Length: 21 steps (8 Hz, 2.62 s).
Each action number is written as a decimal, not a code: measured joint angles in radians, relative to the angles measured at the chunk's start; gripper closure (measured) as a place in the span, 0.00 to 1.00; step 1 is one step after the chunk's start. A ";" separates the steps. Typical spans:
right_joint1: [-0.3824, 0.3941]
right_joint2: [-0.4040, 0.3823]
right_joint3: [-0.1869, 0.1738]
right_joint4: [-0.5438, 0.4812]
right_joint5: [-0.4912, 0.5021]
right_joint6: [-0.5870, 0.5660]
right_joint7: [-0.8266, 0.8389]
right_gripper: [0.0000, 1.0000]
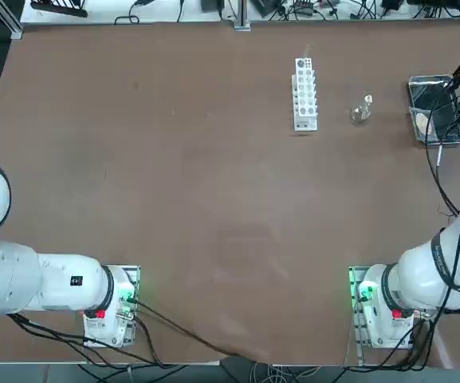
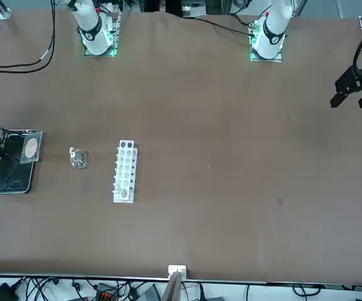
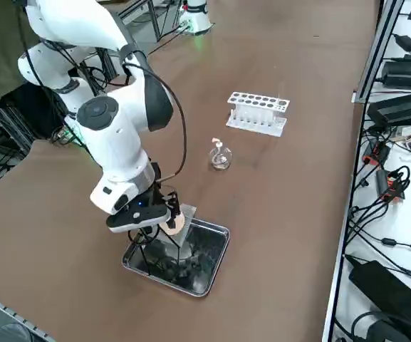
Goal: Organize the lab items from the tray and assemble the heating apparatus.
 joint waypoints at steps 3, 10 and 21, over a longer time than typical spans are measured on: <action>-0.001 0.001 0.001 -0.001 0.000 -0.001 0.000 0.38; -0.002 0.002 0.001 -0.004 0.000 -0.001 -0.001 0.71; 0.052 -0.072 0.006 0.334 0.009 -0.471 0.001 0.93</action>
